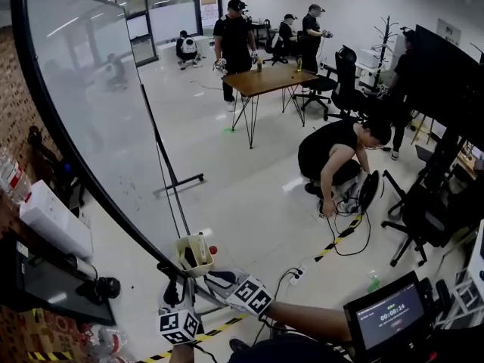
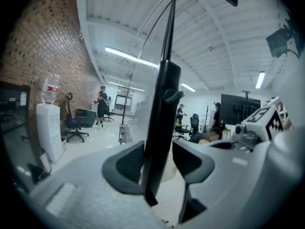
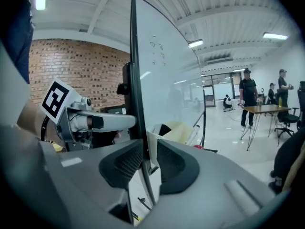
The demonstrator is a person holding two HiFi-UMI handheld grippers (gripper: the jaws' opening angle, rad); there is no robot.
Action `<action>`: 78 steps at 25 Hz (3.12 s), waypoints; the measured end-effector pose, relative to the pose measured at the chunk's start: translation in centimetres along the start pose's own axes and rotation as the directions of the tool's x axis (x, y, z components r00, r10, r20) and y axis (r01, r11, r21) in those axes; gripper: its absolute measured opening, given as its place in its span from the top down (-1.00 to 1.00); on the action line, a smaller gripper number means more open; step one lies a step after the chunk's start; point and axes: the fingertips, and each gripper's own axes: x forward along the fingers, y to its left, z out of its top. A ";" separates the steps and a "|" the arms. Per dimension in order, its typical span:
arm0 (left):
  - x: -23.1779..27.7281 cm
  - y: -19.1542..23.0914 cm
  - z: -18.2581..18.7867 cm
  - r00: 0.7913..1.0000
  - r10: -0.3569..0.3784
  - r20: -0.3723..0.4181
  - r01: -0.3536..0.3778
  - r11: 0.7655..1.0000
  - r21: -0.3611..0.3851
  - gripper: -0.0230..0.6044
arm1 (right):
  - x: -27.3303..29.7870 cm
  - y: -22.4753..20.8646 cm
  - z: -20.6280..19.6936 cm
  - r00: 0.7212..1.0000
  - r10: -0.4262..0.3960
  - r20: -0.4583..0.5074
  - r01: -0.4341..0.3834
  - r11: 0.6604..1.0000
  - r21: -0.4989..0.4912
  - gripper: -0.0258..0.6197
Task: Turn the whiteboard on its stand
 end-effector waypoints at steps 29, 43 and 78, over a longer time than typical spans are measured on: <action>-5.5 -10.6 1.3 0.977 -0.197 -0.078 0.206 0.969 0.138 0.42 | -15.5 -4.6 4.6 0.954 -0.270 0.133 0.243 0.951 0.189 0.71; -8.1 -13.3 3.9 0.974 -0.215 -0.075 0.220 0.973 0.064 0.46 | -15.7 1.1 9.2 0.943 -0.216 0.252 0.208 0.976 0.057 0.71; -3.2 -21.1 4.6 0.877 -0.475 -0.077 0.480 0.874 0.077 0.47 | -21.9 -3.8 8.3 0.852 -0.443 0.278 0.438 0.895 0.083 0.74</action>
